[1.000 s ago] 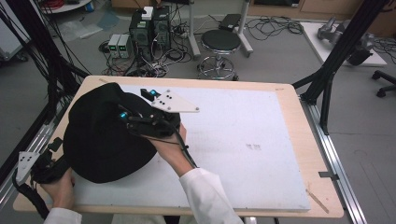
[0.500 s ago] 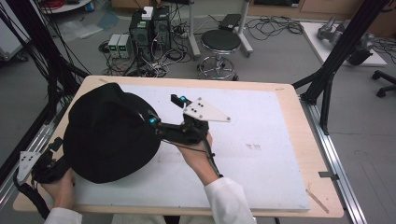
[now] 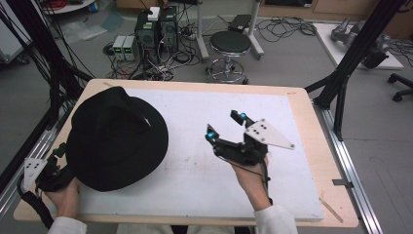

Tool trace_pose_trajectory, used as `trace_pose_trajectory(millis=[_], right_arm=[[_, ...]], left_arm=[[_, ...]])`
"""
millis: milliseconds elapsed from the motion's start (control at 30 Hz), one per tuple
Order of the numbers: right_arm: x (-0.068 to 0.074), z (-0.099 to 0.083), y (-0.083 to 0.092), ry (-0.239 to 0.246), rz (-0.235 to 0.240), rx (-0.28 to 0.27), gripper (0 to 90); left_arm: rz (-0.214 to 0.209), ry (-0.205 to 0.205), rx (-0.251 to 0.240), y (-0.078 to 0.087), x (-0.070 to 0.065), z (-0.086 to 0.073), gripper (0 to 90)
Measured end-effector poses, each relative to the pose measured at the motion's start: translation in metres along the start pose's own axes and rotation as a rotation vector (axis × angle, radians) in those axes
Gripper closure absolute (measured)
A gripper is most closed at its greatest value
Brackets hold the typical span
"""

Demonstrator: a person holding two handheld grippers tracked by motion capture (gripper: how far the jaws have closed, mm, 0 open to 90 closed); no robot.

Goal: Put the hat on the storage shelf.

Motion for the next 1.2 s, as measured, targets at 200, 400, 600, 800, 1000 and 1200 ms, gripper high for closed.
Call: trace_pose_trajectory(millis=[200,400,600,800,1000,1200], right_arm=[[-0.051,0.012,0.043,-0.037,-0.125,-0.053,17.2],[-0.081,0.017,0.069,-0.063,-0.200,-0.096,17.2],[-0.100,0.012,0.082,-0.030,-0.264,-0.107,17.2],[-0.113,0.003,0.089,-0.039,-0.284,-0.105,17.2],[-0.125,-0.007,0.096,-0.042,-0.314,-0.100,17.1],[-0.143,-0.023,0.105,-0.050,-0.370,-0.088,16.6]], left_arm=[[0.004,-0.009,-0.003,0.000,0.000,0.000,31.9],[0.001,-0.020,-0.001,0.000,-0.001,0.000,31.4],[0.011,-0.023,0.001,0.001,0.001,-0.001,31.2],[0.014,-0.019,-0.001,0.001,0.002,-0.001,31.1],[0.014,-0.020,0.002,0.001,0.002,-0.001,31.1],[0.012,-0.016,0.007,0.002,0.002,-0.002,31.1]])
Point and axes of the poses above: each handheld gripper's, and its own axes: y roughly backward along the jaws, z roughly out of its top, x roughly to its left, the point moved 9 cm from there along -y, roughly forward along the jaws, and after that the axes turned 15 degrees about -y, right-handed, at the moved point
